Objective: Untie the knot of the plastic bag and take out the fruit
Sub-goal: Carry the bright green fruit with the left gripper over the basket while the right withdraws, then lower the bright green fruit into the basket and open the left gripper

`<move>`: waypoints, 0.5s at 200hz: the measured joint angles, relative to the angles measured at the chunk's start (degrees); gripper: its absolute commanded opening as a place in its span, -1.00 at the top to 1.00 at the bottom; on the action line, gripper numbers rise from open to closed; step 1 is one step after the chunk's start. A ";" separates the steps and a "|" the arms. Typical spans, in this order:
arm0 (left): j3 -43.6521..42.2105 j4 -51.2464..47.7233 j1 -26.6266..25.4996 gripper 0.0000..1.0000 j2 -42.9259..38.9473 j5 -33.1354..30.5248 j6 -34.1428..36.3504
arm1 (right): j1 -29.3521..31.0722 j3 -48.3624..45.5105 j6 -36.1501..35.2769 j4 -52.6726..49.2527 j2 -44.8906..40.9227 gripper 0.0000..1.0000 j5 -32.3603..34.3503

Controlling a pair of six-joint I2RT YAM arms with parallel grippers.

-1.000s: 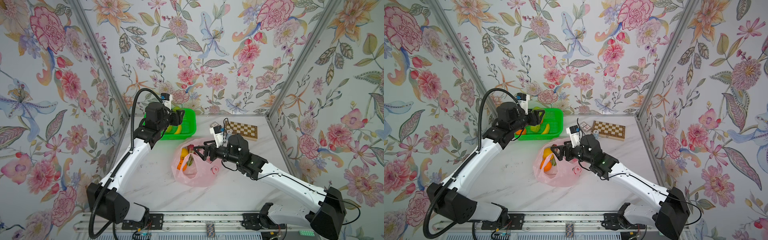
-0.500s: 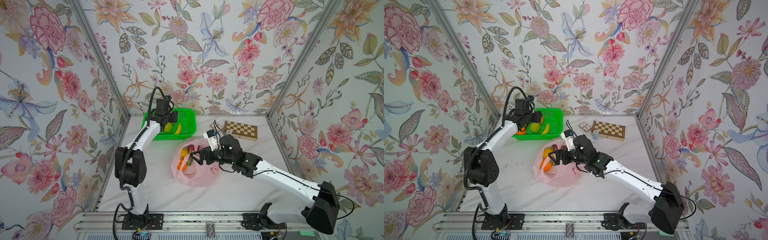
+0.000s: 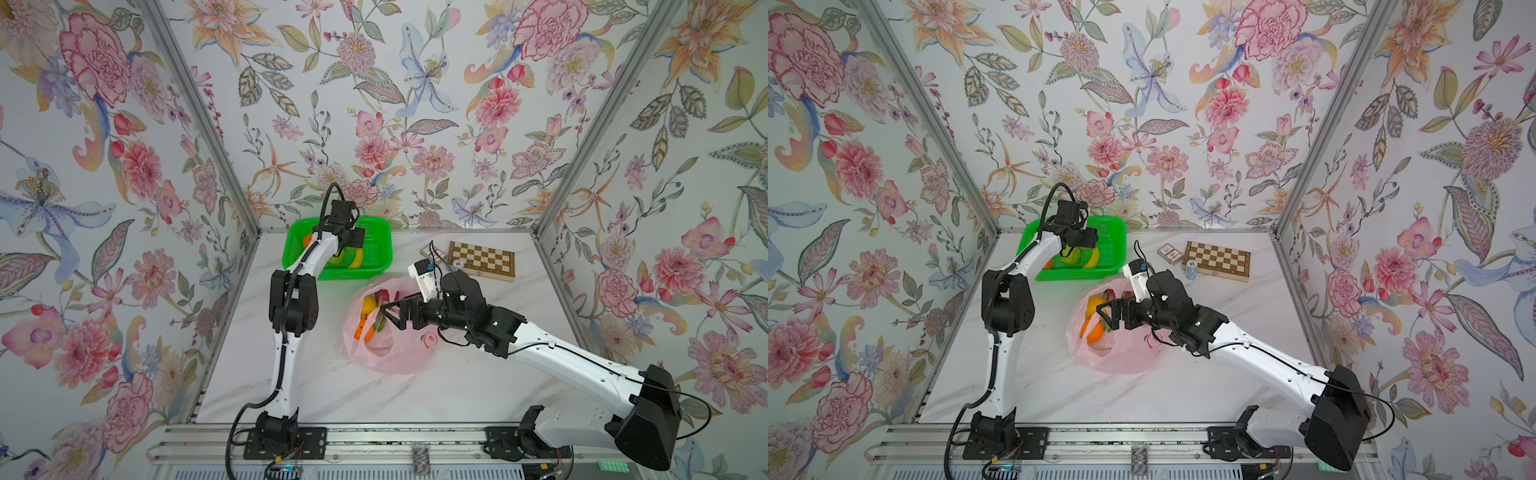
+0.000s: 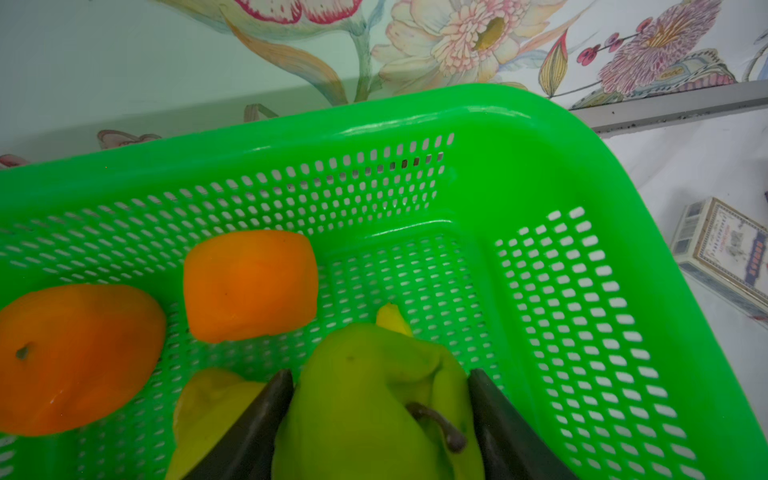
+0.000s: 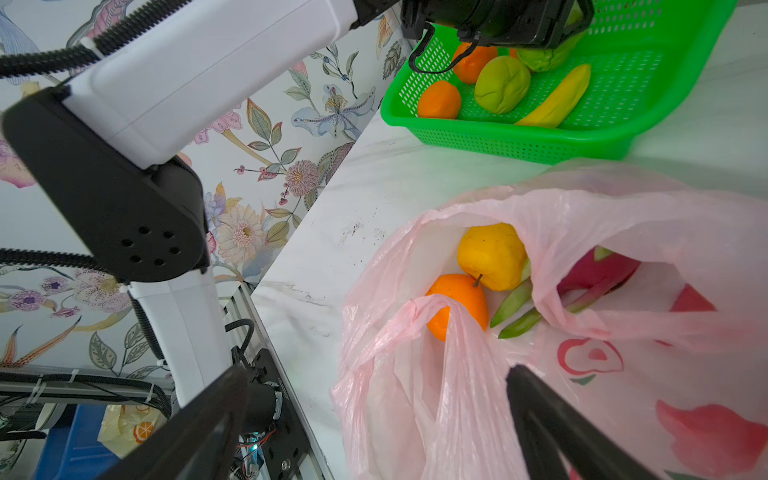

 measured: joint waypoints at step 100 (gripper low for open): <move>7.93 -1.29 1.18 -0.60 9.07 1.46 -4.46 | 1.49 -0.48 0.44 0.66 -0.48 -0.97 1.16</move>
